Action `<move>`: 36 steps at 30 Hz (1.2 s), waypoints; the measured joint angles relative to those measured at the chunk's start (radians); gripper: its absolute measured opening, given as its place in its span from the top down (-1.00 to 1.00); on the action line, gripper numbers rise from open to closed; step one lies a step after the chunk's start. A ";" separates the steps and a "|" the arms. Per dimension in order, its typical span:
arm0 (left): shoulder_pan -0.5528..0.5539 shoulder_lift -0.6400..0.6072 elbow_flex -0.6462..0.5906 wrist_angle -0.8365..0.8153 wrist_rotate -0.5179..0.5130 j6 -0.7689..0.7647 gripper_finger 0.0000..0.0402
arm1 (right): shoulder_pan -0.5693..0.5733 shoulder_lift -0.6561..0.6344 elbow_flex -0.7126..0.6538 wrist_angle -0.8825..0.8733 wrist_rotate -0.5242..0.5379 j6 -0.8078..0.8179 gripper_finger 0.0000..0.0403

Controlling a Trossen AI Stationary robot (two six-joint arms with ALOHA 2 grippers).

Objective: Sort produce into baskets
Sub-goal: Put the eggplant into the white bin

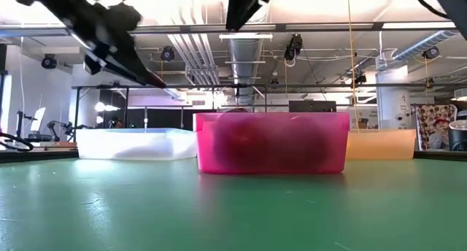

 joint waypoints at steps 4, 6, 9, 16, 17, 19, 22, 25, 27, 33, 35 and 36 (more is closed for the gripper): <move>0.261 0.013 0.048 -0.003 0.040 0.077 0.75 | -0.124 -0.030 -0.113 0.086 -0.082 0.003 -0.15; 0.383 0.035 0.078 0.026 0.101 0.154 0.75 | -0.169 -0.063 -0.209 0.128 -0.123 -0.011 -0.13; 0.553 0.100 0.108 0.080 0.265 0.283 0.75 | -0.196 -0.147 -0.391 0.251 -0.138 0.010 -0.09; 0.799 0.300 0.098 0.196 0.409 0.391 0.75 | -0.204 -0.473 -0.790 0.712 -0.131 0.151 -0.02; 0.814 0.327 0.098 0.222 0.435 0.404 0.75 | -0.204 -0.524 -0.848 0.786 -0.129 0.146 -0.01; 0.834 0.379 0.101 0.239 0.476 0.416 0.75 | -0.205 -0.613 -0.961 0.922 -0.129 0.152 0.01; 0.841 0.457 0.121 0.244 0.477 0.416 0.75 | -0.208 -0.718 -1.101 1.011 -0.130 0.217 0.03; 0.841 0.525 0.152 0.247 0.478 0.418 0.75 | -0.218 -0.797 -1.196 1.005 -0.112 0.333 0.06; 0.841 0.565 0.181 0.227 0.478 0.418 0.73 | -0.221 -0.831 -1.242 1.002 -0.103 0.355 0.07; 0.842 0.651 0.300 0.105 0.478 0.419 0.64 | -0.208 -0.933 -1.310 1.010 -0.102 0.407 0.14; 0.843 0.670 0.331 0.070 0.478 0.418 0.61 | -0.200 -0.957 -1.340 1.007 -0.101 0.404 0.19; 0.842 0.679 0.347 0.046 0.479 0.415 0.60 | -0.195 -0.968 -1.357 1.002 -0.101 0.411 0.21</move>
